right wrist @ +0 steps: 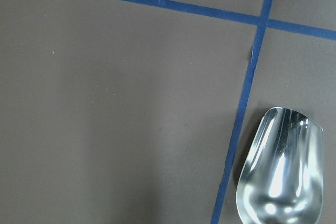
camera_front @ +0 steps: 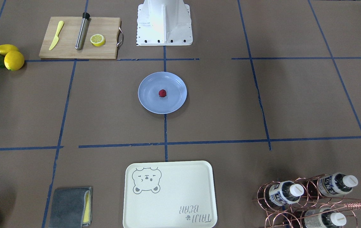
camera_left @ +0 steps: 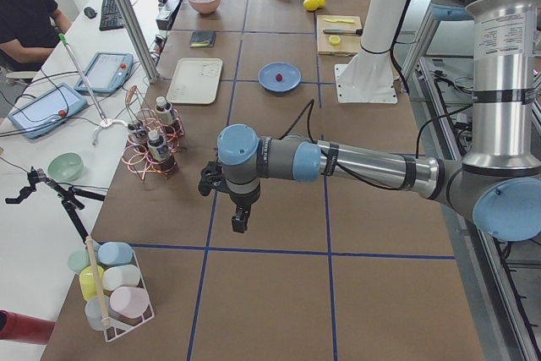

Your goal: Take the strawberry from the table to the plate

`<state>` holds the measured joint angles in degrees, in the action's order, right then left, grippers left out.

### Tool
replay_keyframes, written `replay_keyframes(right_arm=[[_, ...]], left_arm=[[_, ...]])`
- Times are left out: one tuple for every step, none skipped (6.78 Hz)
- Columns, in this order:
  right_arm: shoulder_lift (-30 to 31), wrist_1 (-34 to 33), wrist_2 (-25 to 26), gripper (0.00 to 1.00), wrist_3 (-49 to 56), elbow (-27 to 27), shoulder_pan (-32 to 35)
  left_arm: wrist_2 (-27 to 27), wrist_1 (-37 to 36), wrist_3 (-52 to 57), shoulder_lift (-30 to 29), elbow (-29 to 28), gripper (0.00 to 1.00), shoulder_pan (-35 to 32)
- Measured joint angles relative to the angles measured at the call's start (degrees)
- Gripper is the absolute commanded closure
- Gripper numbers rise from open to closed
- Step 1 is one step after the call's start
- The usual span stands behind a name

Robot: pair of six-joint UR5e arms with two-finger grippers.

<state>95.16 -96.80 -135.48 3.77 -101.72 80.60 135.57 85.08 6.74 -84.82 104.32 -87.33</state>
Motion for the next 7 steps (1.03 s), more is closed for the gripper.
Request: replay_keyframes(right_arm=[[-0.03,0.02,-0.03,0.0,0.01,0.01,0.0],[-0.06,0.03,-0.04,0.0,0.01,-0.02,0.0],[-0.09,0.03,-0.04,0.0,0.01,-0.05,0.0],[-0.15,0.03,-0.04,0.0,0.01,-0.08,0.0],[-0.2,0.03,-0.04,0.0,-0.01,-0.15,0.0],[-0.22,0.03,-0.04,0.0,-0.05,-0.23,0.0],[-0.23,0.03,-0.04,0.0,-0.07,-0.28,0.0]], left_arm=[[0.05,0.05,0.02,-0.05,-0.04,0.0,0.03],[-0.02,0.96,-0.06,-0.26,-0.19,0.0,0.04],[-0.11,2.85,-0.15,-0.49,-0.85,0.0,0.04],[-0.05,3.91,-0.11,-0.51,-1.91,0.0,-0.03],[-0.05,4.17,-0.02,-0.53,-2.64,0.0,-0.08],[0.01,4.23,0.09,-0.49,-2.87,0.0,-0.14],[0.01,4.23,0.11,-0.32,-2.82,0.0,-0.17]])
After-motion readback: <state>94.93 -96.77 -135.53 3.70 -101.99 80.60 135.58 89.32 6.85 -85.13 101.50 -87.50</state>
